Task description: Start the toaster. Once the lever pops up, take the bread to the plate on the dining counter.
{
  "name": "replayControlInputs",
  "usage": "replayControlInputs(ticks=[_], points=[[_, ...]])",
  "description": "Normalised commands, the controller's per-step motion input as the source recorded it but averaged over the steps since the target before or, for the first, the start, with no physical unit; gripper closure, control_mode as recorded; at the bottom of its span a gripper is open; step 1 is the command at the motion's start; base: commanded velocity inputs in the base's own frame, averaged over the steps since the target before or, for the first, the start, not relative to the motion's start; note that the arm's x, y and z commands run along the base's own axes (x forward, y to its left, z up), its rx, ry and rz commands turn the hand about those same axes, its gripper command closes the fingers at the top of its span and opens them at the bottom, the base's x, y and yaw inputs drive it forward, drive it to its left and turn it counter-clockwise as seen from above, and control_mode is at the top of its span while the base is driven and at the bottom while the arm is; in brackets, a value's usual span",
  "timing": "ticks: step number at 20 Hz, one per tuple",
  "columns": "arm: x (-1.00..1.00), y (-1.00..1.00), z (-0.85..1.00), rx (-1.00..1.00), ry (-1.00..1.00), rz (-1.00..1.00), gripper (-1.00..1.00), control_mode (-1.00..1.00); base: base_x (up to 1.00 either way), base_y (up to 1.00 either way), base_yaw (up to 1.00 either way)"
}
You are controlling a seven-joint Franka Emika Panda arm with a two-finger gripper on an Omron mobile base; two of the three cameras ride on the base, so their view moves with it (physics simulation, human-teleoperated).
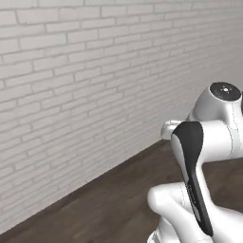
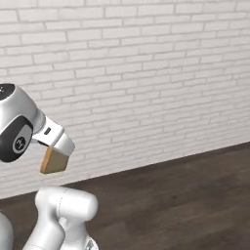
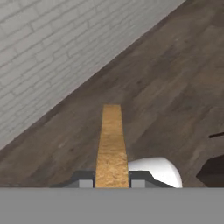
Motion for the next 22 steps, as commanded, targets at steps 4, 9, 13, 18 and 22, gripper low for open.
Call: replayControlInputs(ticks=[4,9,13,18,22], points=[[0.00,0.00,0.00,0.00,0.00,0.00,1.00,1.00,0.81,-0.15,-0.56],[0.00,0.00,0.00,0.00,0.00,0.00,1.00,1.00,0.74,-0.22,-0.57],[0.00,0.00,0.00,0.00,0.00,0.00,1.00,1.00,0.72,-0.23,-0.57],[0.00,0.00,0.00,0.00,0.00,0.00,1.00,1.00,0.78,-0.13,-0.56],[0.00,0.00,0.00,0.00,0.00,0.00,1.00,1.00,0.86,-0.01,-0.55]])
